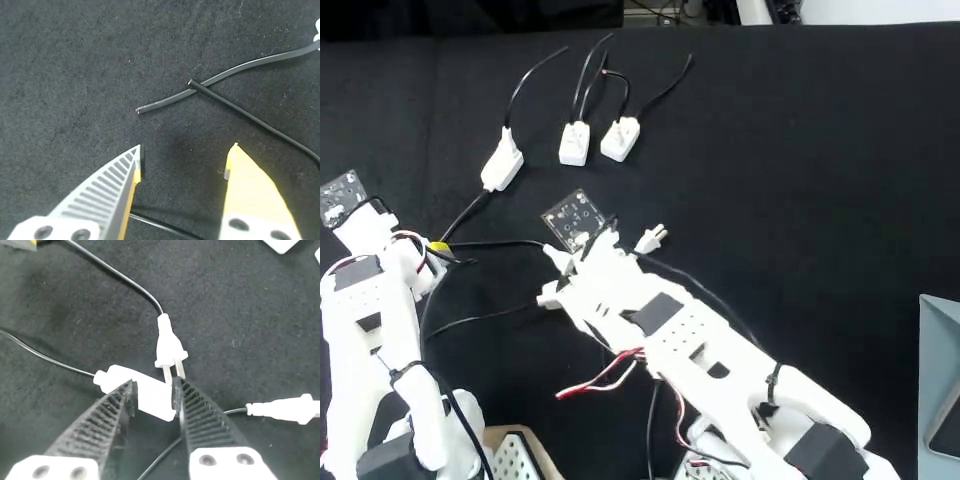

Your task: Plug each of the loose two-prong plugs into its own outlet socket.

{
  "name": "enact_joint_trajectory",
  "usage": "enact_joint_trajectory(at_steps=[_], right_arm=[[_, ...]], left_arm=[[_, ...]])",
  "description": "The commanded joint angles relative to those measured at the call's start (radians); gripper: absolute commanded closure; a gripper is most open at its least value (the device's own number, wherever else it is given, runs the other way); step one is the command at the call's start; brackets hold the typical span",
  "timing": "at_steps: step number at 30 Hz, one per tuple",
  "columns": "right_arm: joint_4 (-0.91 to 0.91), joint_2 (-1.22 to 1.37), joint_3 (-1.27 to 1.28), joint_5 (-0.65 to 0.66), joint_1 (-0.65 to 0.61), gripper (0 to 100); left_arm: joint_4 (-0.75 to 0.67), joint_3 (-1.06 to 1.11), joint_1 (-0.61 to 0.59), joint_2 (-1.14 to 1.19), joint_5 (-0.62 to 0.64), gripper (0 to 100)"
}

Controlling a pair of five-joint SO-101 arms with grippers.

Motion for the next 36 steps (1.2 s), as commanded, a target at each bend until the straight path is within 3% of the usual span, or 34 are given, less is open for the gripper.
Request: enact_joint_trajectory(at_steps=[1, 19, 29, 36], right_arm=[[-0.026, 0.001, -0.005, -0.009, -0.026, 96.3], [-0.014, 0.168, -0.07, -0.1, -0.026, 98.5], [0.353, 0.17, -0.183, -0.095, -0.026, 98.5], [0.509, 0.168, -0.271, -0.038, -0.026, 98.5]], left_arm=[[-0.015, -0.007, 0.012, -0.023, 0.002, 73], [-0.017, -0.007, 0.013, -0.023, 0.002, 73], [-0.017, -0.007, 0.013, -0.023, 0.002, 73], [-0.017, -0.007, 0.013, -0.023, 0.002, 73]])
